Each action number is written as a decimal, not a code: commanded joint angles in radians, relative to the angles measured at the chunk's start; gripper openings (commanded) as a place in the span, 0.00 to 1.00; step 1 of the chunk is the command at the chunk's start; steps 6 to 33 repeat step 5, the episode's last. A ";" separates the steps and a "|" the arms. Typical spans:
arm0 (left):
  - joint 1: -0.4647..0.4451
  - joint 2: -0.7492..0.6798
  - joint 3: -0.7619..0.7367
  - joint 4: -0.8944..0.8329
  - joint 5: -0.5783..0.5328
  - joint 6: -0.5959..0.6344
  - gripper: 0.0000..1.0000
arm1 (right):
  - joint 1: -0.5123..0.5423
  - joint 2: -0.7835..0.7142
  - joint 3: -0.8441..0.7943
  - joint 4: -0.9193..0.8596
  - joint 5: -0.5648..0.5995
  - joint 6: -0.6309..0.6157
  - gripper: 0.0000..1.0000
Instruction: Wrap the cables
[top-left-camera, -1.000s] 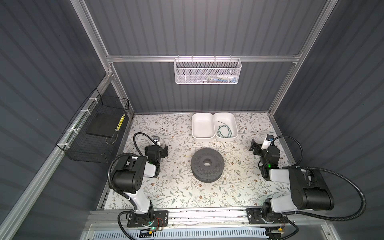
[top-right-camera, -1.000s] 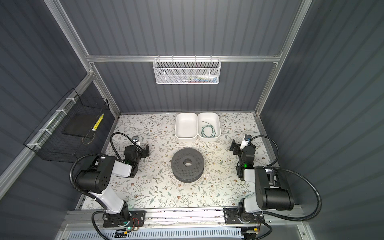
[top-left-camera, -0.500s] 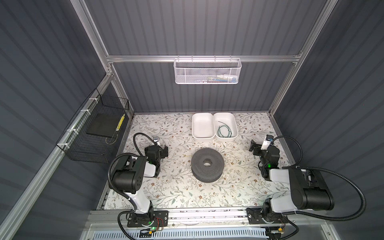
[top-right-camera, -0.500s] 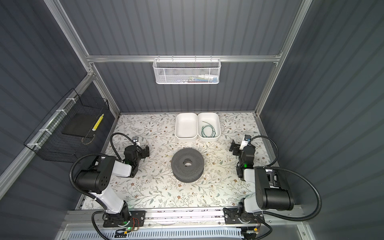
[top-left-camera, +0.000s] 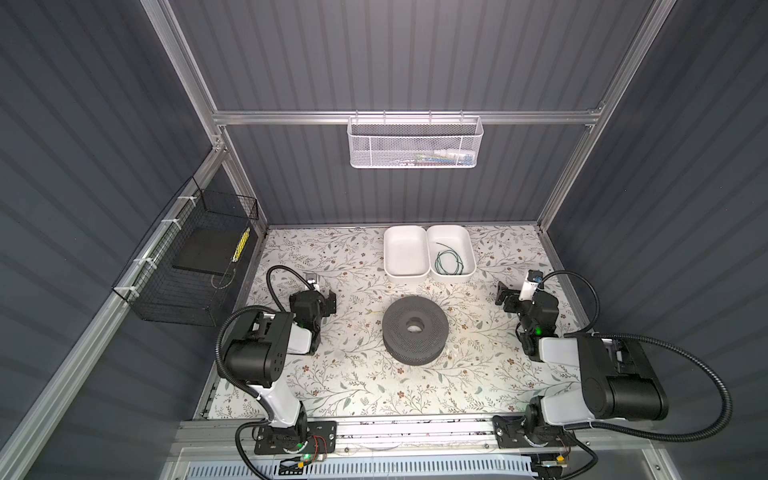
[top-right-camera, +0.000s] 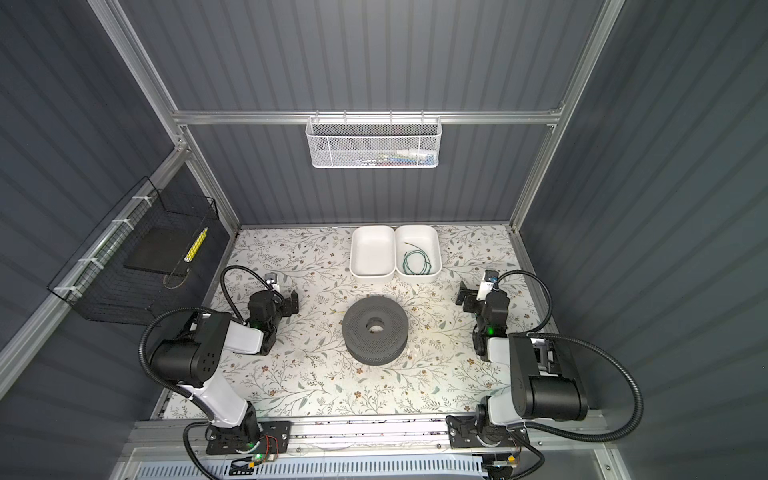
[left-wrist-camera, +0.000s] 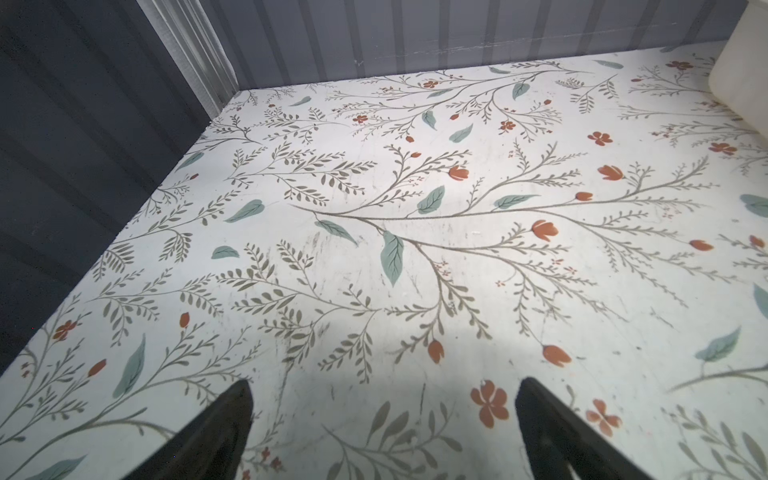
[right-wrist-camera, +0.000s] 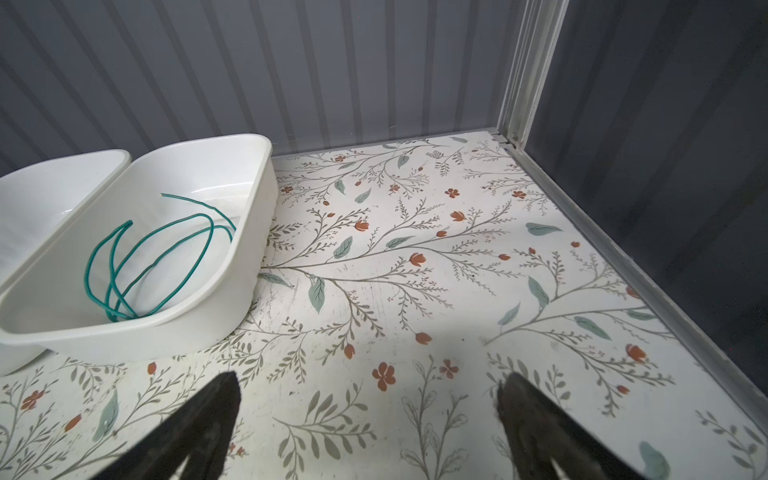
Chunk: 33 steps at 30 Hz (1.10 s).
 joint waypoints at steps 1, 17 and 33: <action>0.009 -0.003 0.020 -0.004 -0.006 -0.011 1.00 | 0.001 0.007 0.023 -0.012 -0.022 -0.014 0.99; 0.011 -0.007 0.015 0.001 -0.007 -0.012 1.00 | -0.002 -0.001 0.014 -0.002 -0.026 -0.012 0.99; 0.011 -0.007 0.015 0.001 -0.007 -0.012 1.00 | -0.002 -0.001 0.014 -0.002 -0.026 -0.012 0.99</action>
